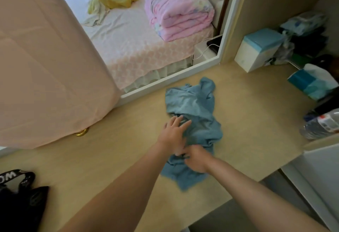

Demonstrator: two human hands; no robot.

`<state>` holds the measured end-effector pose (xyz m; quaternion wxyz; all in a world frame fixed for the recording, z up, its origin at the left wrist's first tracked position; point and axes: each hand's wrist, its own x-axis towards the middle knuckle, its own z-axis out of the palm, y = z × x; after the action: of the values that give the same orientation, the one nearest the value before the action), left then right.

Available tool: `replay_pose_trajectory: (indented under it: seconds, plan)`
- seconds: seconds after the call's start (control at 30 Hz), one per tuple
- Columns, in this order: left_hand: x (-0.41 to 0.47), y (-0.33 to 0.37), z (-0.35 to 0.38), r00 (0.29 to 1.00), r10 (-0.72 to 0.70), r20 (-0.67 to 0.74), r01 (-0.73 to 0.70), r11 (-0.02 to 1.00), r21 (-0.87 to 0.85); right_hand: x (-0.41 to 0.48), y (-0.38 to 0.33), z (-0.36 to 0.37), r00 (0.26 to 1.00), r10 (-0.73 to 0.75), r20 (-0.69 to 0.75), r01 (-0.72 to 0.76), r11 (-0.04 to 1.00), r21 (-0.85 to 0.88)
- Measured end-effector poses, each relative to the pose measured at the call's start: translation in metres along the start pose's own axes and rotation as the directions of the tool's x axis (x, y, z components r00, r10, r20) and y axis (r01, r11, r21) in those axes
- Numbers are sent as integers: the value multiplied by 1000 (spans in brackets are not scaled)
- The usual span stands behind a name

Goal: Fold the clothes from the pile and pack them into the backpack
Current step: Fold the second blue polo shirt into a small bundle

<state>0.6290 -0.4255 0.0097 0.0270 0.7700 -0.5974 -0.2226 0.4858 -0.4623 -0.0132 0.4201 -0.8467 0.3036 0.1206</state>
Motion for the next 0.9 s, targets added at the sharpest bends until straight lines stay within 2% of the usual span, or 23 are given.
replay_pose_trajectory:
  seconds: [0.03, 0.1, 0.17, 0.2, 0.23, 0.3, 0.4, 0.5, 0.6, 0.67, 0.73, 0.77, 0.8, 0.83, 0.9]
  plan:
    - [-4, -8, 7, 995, -33, 96, 26, 997, 70, 1, -1, -6, 992, 43, -121, -34, 996, 76]
    - [-17, -27, 20, 962, -97, 255, 57, 985, 161, 4, 6, -19, 922, 98, -376, -54, 991, 125]
    - [-34, -44, 29, 942, -130, 310, 74, 980, 185, 7, 17, -27, 855, 70, -513, -66, 997, 27]
    - [-41, -50, 32, 942, -138, 304, 84, 979, 186, 9, 23, -29, 851, 46, -523, -96, 993, -68]
    - [-47, -54, 33, 946, -151, 288, 96, 976, 195, 10, 26, -29, 874, 48, -483, -141, 978, -157]
    - [-57, -62, 32, 953, -191, 237, 136, 964, 227, 12, 22, -28, 947, 116, -299, -193, 951, -242]
    - [-73, -78, 28, 919, -334, 209, 270, 920, 284, 17, -2, -16, 988, 153, -18, -154, 978, -137]
    - [-98, -96, 28, 865, -462, 198, 385, 862, 330, 23, -30, 7, 987, 88, 131, -83, 996, -40]
    - [-133, -108, 36, 901, -433, 19, 431, 900, 65, 32, -52, 32, 981, -82, 176, 101, 989, -104]
    - [-159, -112, 45, 927, -373, 39, 374, 927, -13, 39, -67, 45, 958, -171, 231, 234, 932, -278]
    - [-181, -113, 58, 920, -362, 153, 360, 932, 41, 42, -82, 57, 931, -178, 318, 339, 742, -578]
    - [-191, -114, 64, 912, -362, 192, 354, 932, 78, 42, -90, 63, 918, -167, 359, 378, 642, -667]
    - [-200, -118, 70, 908, -365, 207, 350, 931, 104, 42, -98, 70, 910, -159, 383, 399, 587, -705]
    - [-209, -122, 74, 907, -368, 205, 351, 929, 116, 41, -107, 77, 908, -164, 384, 405, 573, -712]
    - [-229, -134, 81, 897, -399, 190, 390, 917, 83, 39, -120, 91, 919, -192, 344, 385, 623, -680]
